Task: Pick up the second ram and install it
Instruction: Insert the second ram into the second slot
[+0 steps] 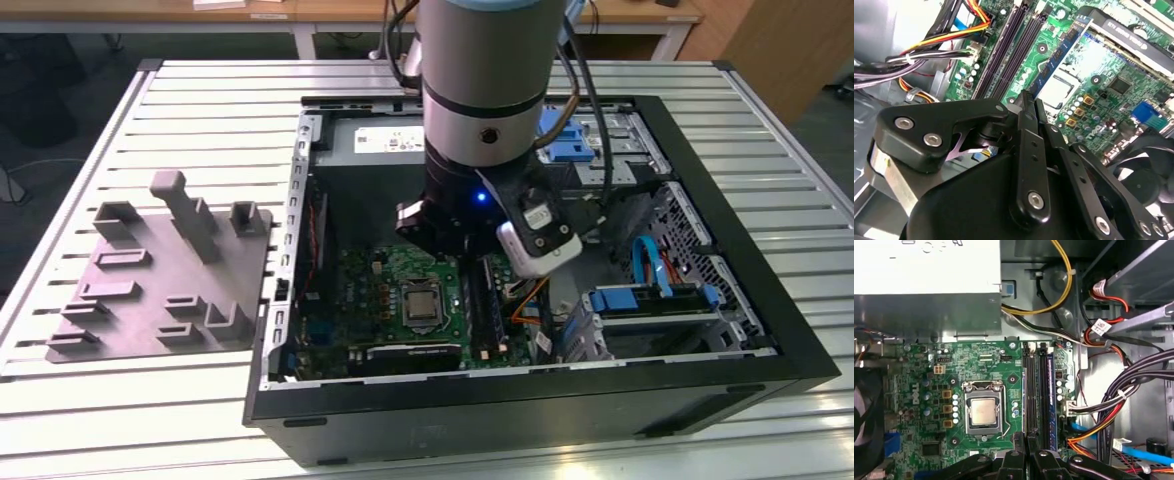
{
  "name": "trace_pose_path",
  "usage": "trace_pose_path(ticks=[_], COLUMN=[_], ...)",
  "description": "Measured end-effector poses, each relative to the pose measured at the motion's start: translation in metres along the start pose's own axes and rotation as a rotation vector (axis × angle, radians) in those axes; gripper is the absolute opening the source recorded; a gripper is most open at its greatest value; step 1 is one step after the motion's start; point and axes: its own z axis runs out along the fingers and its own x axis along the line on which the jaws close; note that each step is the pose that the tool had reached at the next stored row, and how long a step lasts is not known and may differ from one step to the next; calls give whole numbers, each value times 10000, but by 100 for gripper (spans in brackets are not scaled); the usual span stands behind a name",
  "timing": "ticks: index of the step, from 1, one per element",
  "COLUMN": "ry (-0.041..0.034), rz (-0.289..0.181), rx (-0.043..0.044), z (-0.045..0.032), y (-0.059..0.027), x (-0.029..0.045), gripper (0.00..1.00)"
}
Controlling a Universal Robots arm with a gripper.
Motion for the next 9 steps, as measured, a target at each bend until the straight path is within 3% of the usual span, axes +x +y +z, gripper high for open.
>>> trace_pose_path(ticks=[6,9], ry=[-2,16], rz=[178,-239], rx=[14,-13], z=[88,133], y=[5,5], x=[-34,-32], gripper=[14,14])
